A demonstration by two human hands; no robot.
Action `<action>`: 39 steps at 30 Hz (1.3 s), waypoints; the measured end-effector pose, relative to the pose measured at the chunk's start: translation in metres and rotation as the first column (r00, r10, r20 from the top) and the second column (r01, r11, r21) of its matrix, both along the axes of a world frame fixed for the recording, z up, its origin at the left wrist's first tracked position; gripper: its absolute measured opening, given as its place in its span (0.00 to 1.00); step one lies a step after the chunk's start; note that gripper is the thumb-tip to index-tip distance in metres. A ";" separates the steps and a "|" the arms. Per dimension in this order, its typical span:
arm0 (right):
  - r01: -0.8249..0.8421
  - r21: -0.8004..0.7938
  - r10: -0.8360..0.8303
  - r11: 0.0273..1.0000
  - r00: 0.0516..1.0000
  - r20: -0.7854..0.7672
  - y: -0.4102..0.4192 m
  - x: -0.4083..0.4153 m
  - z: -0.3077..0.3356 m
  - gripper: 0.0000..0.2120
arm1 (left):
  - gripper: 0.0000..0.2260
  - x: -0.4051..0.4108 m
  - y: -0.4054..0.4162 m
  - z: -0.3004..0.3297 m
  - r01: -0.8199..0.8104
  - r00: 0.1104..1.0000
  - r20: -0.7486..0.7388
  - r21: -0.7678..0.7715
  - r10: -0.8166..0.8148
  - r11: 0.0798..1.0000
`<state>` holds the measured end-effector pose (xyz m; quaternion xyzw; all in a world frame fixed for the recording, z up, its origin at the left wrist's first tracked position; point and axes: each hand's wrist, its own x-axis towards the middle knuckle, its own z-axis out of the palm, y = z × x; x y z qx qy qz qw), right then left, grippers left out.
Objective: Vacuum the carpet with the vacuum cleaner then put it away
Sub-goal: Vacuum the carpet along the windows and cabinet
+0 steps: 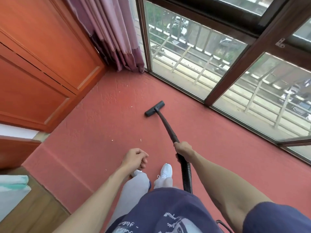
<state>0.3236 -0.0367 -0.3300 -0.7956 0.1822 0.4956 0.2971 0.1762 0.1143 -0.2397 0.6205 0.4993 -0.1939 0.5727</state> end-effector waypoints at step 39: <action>-0.120 -0.080 0.100 0.990 0.971 -0.217 -0.253 -0.375 0.081 0.12 | 0.09 -0.313 -0.158 -0.056 0.155 0.987 -0.013 -0.147 -0.159 0.977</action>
